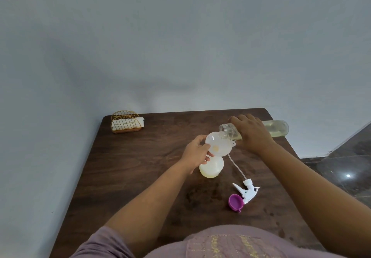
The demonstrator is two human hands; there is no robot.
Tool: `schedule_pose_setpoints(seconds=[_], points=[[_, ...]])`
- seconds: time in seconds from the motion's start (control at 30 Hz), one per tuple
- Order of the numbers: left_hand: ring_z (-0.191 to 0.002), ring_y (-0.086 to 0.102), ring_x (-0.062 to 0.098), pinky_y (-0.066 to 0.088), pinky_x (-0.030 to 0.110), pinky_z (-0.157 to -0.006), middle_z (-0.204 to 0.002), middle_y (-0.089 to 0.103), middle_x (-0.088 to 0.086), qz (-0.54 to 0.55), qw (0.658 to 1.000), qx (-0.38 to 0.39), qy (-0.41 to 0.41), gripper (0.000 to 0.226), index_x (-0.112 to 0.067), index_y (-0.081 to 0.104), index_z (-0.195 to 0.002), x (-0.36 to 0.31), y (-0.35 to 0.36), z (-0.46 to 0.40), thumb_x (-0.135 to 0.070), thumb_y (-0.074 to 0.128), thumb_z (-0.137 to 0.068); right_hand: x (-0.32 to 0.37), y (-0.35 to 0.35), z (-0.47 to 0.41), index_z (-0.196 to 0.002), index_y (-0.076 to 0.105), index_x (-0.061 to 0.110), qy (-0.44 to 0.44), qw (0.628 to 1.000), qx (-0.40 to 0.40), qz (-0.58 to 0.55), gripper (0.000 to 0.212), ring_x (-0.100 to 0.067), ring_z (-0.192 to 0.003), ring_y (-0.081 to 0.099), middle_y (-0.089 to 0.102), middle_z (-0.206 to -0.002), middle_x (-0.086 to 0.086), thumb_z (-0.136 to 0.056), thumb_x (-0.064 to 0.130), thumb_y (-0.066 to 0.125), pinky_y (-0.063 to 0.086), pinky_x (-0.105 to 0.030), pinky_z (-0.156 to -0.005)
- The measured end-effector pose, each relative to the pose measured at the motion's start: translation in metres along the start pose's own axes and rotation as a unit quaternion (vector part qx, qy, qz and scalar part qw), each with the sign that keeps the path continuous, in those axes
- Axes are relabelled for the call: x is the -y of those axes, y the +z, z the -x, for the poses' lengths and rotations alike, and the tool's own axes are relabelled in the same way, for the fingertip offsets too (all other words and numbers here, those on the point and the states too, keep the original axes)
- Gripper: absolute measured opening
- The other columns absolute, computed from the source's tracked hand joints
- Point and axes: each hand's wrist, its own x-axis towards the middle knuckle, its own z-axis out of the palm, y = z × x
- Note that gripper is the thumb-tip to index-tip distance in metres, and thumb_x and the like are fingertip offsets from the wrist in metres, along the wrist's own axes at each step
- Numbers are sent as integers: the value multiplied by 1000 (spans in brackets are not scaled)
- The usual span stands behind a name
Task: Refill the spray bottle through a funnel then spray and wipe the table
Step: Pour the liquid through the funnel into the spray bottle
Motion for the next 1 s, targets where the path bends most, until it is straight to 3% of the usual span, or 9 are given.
schedule_pose_setpoints(seconds=[1.0], points=[[-80, 66, 17, 59, 28, -75, -110, 66, 2, -3, 1000, -4, 0, 32, -27, 48, -133, -1, 1, 0, -23, 49, -100, 2, 0, 0, -110, 57, 18, 0, 1000, 1, 11, 54, -26, -89, 53, 59, -93, -3, -63, 22, 82, 42, -34, -77]])
